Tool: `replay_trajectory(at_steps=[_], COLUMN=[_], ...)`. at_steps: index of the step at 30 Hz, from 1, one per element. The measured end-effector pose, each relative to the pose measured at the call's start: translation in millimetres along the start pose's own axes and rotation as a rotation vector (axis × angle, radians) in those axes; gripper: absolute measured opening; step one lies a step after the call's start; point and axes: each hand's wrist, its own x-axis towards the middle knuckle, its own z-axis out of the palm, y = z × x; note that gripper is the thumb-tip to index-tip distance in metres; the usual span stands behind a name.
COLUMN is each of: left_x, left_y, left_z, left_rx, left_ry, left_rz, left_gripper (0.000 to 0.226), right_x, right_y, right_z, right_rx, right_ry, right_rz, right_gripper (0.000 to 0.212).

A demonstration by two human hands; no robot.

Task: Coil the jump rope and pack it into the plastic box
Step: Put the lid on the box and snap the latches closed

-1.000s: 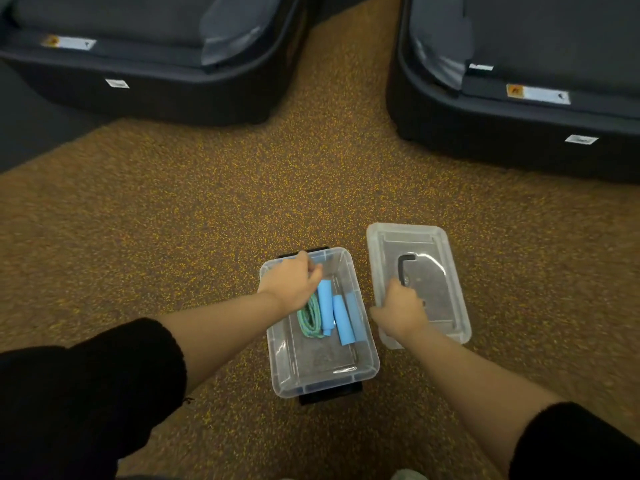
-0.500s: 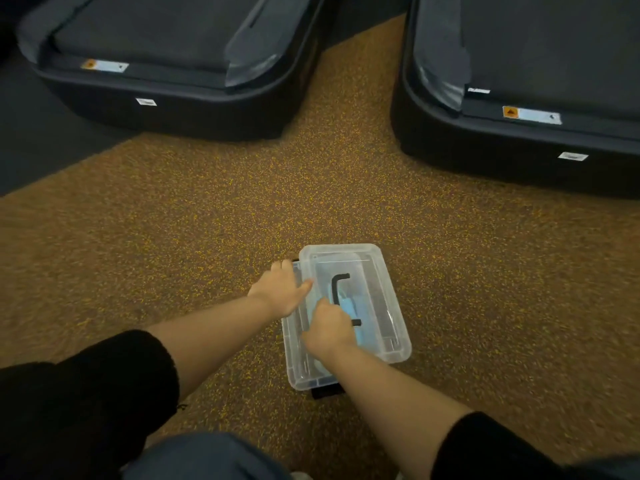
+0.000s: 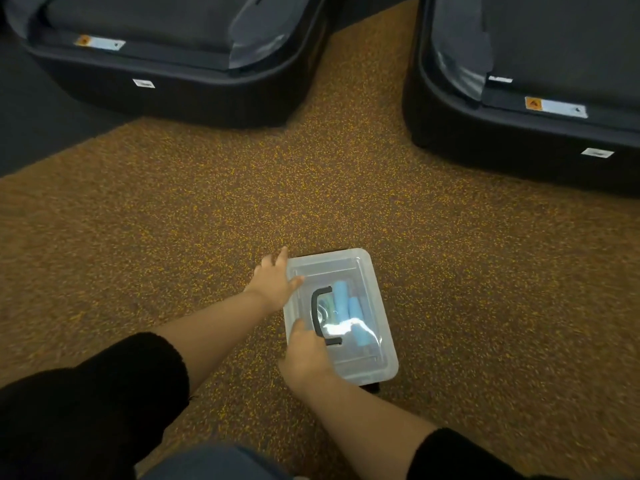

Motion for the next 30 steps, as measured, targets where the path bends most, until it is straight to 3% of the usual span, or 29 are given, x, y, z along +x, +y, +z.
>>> replay_trajectory(at_steps=[6, 10, 13, 15, 18, 21, 23, 26, 30], left_x=[30.0, 46.2, 55.5, 60.7, 66.3, 71.3, 69.1, 66.0, 60.1], left_y=[13.2, 22.3, 22.9, 21.0, 17.6, 14.5, 16.6, 23.2, 32.7], left_z=[-5.8, -2.0, -1.2, -1.2, -3.5, -6.0, -7.4, -5.3, -1.8], left_rx=[-0.039, -0.036, -0.067, -0.091, -0.147, -0.154, -0.124, -0.076, -0.071], left_ry=[-0.059, -0.125, -0.105, -0.106, -0.112, -0.063, -0.067, -0.083, -0.054], left_rz=[-0.005, 0.013, -0.003, -0.011, -0.010, 0.033, 0.064, 0.108, 0.160], left_gripper=[0.060, 0.063, 0.076, 0.082, 0.081, 0.072, 0.063, 0.059, 0.051], right_x=[-16.8, -37.8, -39.1, -33.7, -25.7, -23.8, -23.6, -20.9, -23.7], right_y=[21.7, 55.4, 86.7, 107.0, 128.0, 133.0, 132.7, 134.9, 136.2], right_z=[-5.3, -6.5, -7.6, -7.6, -10.0, -8.4, -4.3, 0.7, -3.6], right_rx=[0.077, 0.253, 0.371, 0.456, 0.759, 1.193, 1.309, 1.342, 1.347], right_ry=[0.055, 0.306, 0.669, 0.748, 0.498, 0.141, -0.014, -0.051, -0.085], right_rz=[-0.101, 0.001, 0.210, 0.420, 0.601, 0.580, 0.583, 0.576, 0.573], right_gripper=[0.030, 0.013, 0.031, 0.062, 0.095, 0.095, 0.097, 0.097, 0.077])
